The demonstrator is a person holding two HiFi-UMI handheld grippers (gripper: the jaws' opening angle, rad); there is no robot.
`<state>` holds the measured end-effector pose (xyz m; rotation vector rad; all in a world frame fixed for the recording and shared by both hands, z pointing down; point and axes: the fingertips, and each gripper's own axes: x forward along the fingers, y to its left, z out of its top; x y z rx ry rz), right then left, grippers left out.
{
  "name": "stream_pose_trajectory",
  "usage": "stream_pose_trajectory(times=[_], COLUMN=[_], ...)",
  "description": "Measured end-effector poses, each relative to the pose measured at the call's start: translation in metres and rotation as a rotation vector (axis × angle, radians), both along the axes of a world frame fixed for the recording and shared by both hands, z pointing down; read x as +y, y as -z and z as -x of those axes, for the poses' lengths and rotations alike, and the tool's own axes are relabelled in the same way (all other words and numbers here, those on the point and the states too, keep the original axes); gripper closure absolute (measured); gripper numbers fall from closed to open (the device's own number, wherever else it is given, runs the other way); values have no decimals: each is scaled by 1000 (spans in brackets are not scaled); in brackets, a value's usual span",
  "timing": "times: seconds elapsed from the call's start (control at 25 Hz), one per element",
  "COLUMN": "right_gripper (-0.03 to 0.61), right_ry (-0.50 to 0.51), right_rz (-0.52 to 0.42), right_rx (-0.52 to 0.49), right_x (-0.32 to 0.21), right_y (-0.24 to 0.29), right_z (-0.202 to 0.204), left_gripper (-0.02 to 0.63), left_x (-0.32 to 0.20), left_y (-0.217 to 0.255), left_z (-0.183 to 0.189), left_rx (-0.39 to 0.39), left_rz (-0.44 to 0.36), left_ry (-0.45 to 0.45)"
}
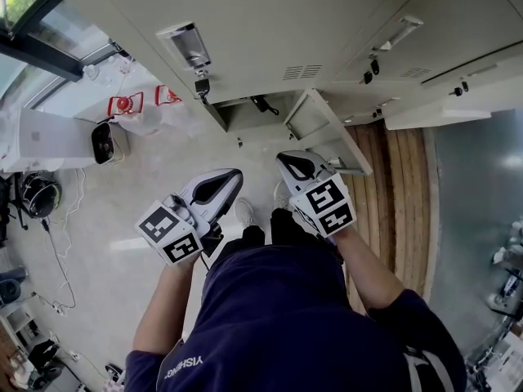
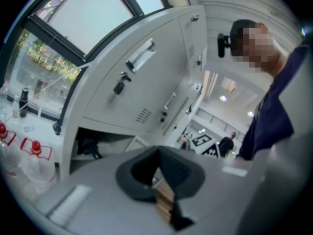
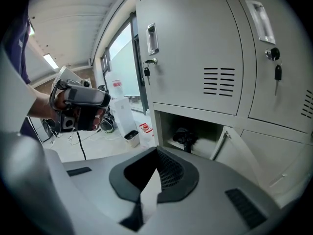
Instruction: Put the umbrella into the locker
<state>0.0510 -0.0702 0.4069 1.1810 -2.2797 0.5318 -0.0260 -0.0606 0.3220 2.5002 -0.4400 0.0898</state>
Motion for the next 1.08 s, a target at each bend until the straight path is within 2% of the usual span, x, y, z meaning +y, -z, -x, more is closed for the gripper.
stream_pose_trajectory(times=[1.08], right_gripper=[572], right_ry=[4], right_rz=[6], right_rx=[17], right_x=[-1], right_y=[-3], right_z=[4], left_gripper=[614], left_x=[-2], left_y=[-2], left_z=[5], left_rx=[-2], left_rz=[3], left_ry=[1])
